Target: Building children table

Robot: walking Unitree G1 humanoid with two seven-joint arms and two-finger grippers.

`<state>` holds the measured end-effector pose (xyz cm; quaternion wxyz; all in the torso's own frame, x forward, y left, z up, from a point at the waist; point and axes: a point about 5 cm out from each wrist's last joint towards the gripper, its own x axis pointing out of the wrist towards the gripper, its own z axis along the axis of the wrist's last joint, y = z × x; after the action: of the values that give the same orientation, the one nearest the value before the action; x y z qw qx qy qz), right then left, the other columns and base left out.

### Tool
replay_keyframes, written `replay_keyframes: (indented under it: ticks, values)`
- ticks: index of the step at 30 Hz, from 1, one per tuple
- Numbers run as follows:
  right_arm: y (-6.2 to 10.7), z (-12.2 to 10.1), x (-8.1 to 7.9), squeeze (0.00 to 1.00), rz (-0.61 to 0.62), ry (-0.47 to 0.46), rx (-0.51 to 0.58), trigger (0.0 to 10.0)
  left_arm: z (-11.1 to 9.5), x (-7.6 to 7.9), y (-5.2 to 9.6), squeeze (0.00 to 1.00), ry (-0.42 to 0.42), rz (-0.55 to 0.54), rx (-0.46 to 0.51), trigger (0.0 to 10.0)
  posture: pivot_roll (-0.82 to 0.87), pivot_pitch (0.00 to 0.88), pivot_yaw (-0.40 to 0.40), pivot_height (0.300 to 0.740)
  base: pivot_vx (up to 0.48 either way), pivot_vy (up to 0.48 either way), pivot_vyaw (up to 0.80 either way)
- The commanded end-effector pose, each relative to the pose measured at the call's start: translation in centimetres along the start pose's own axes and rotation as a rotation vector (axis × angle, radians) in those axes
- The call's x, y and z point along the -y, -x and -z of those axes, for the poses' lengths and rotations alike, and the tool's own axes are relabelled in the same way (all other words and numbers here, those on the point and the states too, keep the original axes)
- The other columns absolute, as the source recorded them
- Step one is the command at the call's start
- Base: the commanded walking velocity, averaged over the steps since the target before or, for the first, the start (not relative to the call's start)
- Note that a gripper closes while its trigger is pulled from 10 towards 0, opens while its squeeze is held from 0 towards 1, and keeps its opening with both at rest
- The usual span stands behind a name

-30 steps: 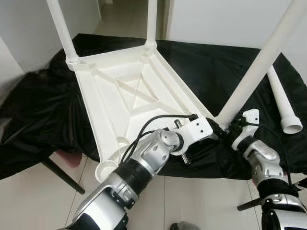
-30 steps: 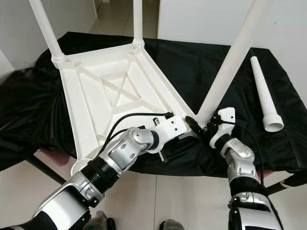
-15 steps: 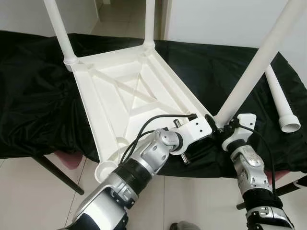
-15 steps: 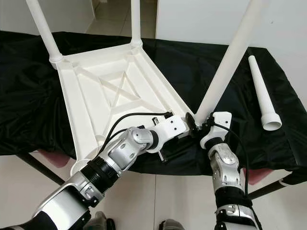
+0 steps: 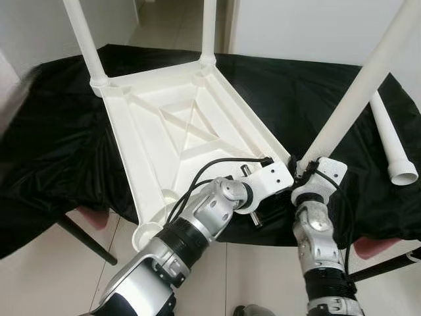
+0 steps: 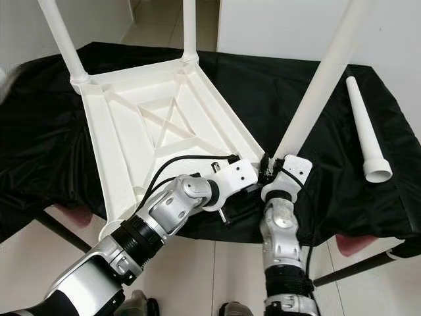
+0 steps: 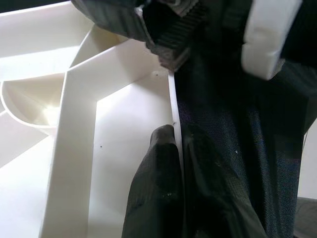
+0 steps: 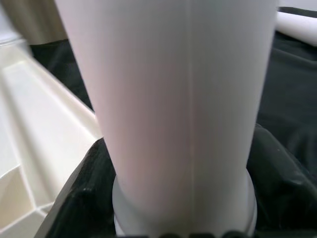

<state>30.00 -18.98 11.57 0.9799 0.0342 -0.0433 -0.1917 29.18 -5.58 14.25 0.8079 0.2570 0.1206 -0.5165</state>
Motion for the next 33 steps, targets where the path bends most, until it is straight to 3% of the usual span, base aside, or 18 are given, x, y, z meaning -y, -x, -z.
replay_keyframes:
  ticks: [1,3,15,16,17,18,29,33]
  values:
    - [0.4,1.5,3.2,0.00,0.205,0.038,-0.082,10.0,-0.8,0.3,-0.2,0.00,-0.008,-0.044,0.029,10.0,-0.03,0.029,0.011,0.740,0.000,0.000,0.00]
    - [0.5,1.4,2.6,0.00,0.199,0.046,-0.084,10.0,-0.8,0.4,-0.2,0.00,-0.006,-0.043,0.030,10.0,-0.03,0.029,0.011,0.740,0.000,0.000,0.00]
    - [1.3,1.4,2.8,0.00,0.214,0.068,-0.084,10.0,-0.2,1.0,-0.2,0.00,0.010,-0.031,0.018,10.0,-0.03,0.000,0.021,0.740,0.000,0.000,0.00]
    - [1.4,1.4,2.6,0.69,0.204,0.059,-0.083,10.0,-0.2,1.1,-0.2,0.00,0.009,-0.029,0.018,10.0,-0.03,0.000,0.026,0.740,0.000,0.000,0.00]
    - [1.4,1.3,2.5,0.69,0.197,0.052,-0.083,10.0,-0.1,1.1,-0.1,0.00,0.008,-0.028,0.017,10.0,-0.03,0.000,0.027,0.740,0.000,0.000,0.00]
    - [1.5,1.1,2.4,1.00,0.172,0.042,-0.065,10.0,-0.1,1.2,-0.2,0.00,0.008,-0.024,0.017,10.0,-0.03,0.000,0.030,0.740,0.000,0.000,0.00]
    - [1.4,0.3,2.5,1.00,0.150,0.035,-0.031,10.0,-0.1,1.3,-0.2,0.00,0.002,-0.018,0.017,10.0,-0.03,0.000,0.031,0.740,0.000,0.000,0.00]
    - [0.5,-0.7,2.5,1.00,0.025,0.002,0.012,10.0,-0.3,0.7,-0.3,0.00,-0.002,-0.034,0.018,10.0,-0.04,0.000,0.030,0.740,0.000,0.000,0.00]
